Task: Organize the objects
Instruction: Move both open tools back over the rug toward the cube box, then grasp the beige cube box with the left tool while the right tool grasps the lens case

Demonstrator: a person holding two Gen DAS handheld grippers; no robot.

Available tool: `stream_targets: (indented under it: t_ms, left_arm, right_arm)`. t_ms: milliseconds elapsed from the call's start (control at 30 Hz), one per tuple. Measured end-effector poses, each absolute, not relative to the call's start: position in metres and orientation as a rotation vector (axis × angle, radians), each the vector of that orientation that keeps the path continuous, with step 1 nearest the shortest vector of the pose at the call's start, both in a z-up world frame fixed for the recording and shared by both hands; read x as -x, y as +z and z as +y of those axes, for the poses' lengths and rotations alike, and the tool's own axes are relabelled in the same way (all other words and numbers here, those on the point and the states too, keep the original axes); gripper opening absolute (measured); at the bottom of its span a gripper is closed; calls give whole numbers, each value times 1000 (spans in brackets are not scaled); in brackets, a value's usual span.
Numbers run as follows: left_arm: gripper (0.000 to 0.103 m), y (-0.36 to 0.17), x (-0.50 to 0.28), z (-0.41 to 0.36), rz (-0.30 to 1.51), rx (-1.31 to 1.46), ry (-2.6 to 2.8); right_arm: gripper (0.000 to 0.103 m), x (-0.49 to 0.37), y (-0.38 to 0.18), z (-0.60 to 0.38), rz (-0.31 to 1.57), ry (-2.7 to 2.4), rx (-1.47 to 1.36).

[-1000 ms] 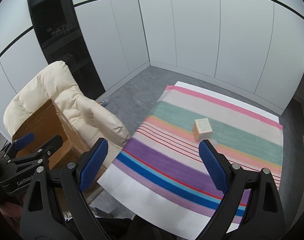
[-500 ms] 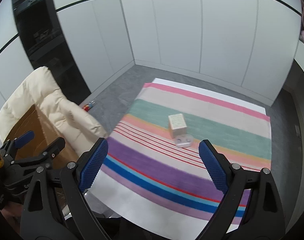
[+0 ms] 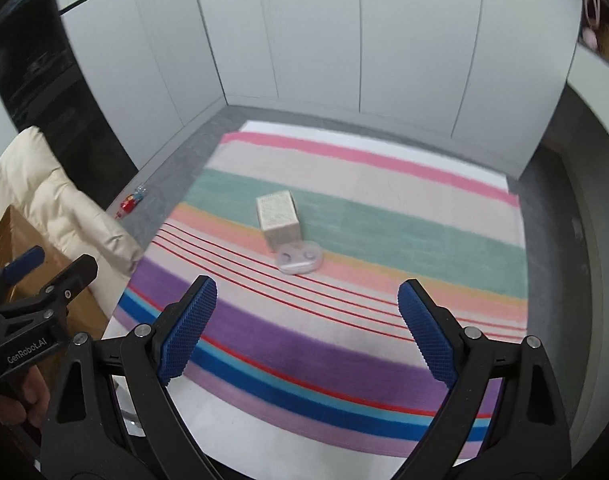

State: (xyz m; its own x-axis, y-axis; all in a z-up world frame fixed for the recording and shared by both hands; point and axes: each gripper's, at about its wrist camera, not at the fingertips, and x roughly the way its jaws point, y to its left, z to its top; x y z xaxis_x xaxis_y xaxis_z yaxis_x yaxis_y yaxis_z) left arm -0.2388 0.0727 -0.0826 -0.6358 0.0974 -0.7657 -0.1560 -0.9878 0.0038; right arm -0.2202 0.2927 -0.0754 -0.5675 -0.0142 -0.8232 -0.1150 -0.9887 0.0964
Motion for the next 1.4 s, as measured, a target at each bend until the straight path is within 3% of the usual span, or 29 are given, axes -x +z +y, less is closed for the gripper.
stream_targets:
  t_ms: [533,1000,1067,1167,1400]
  left_arm:
    - [103,-179,291,90,275,1355,2599]
    - [102,-228,313,96,206,1417,2508]
    - [103,-233,316,99,207,1408,2501]
    - [103,-240,323,106,189,1405,2479]
    - [103,-245,340,149,259,1307,2408]
  right_arm:
    - [94,266,-175,295,144,2666,1618]
    - [92,316,-233,282,32,2691,1617]
    - [85,321,-233,281,7,2723,1601]
    - [61,320,-230,281,-51,2765,1568]
    - [61,310,-228,319,-46,2704,1513]
